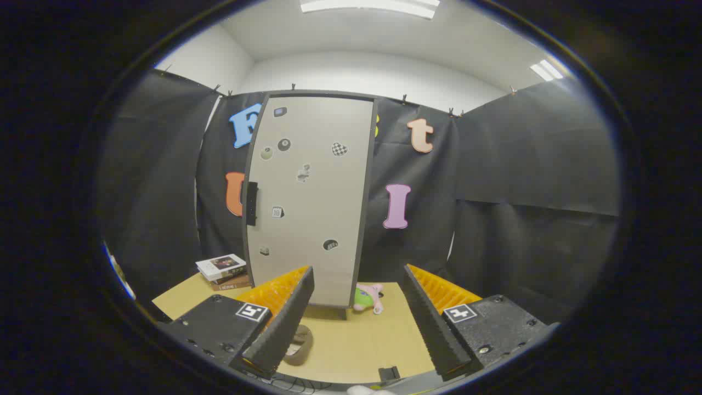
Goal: Open the shoe cabinet door, grab the shoes and put them into the shoe cabinet, then close the shoe cabinet door.
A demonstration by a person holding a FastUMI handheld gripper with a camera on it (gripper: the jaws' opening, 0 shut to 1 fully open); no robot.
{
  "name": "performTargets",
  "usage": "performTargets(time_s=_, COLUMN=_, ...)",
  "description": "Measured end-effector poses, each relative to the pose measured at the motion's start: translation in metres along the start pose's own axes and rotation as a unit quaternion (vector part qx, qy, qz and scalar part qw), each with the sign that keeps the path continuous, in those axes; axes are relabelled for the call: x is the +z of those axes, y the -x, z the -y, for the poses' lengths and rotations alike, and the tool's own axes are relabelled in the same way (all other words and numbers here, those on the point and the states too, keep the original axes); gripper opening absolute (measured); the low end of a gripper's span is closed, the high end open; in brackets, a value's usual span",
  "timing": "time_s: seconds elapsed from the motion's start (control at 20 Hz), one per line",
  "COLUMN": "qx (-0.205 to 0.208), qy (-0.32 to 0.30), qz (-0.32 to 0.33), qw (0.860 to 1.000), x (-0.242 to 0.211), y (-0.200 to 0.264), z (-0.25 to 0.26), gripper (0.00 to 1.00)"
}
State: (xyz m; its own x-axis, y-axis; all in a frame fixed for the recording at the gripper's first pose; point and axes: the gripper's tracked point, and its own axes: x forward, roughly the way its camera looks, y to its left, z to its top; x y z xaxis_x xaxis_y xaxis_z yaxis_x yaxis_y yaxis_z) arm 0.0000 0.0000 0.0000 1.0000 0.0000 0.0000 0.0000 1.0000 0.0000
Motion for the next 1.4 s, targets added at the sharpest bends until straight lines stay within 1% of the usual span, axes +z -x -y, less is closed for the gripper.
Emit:
performTargets(time_s=0.3, qx=-0.002, qy=-0.004, qz=0.011, qw=1.0, x=0.008, y=-0.001, z=-0.002, gripper=1.0)
performTargets(time_s=0.6, qx=-0.004, qy=-0.027, qz=0.007, qw=1.0, x=0.009, y=-0.009, z=-0.002, gripper=1.0)
performTargets(time_s=0.85, qx=-0.016, qy=-0.049, qz=0.009, qw=0.999, x=0.013, y=-0.016, z=-0.001, gripper=1.0)
performTargets(time_s=1.1, qx=0.002, qy=-0.07, qz=-0.012, qw=0.997, x=0.015, y=-0.033, z=-0.023, gripper=1.0)
performTargets(time_s=1.15, qx=0.009, qy=-0.07, qz=-0.011, qw=0.997, x=0.018, y=-0.038, z=-0.032, gripper=1.0)
performTargets(time_s=1.25, qx=0.012, qy=-0.066, qz=-0.011, qw=0.998, x=0.021, y=-0.047, z=-0.047, gripper=1.0)
performTargets(time_s=1.4, qx=0.041, qy=-0.061, qz=-0.017, qw=0.997, x=0.024, y=-0.073, z=-0.093, gripper=1.0)
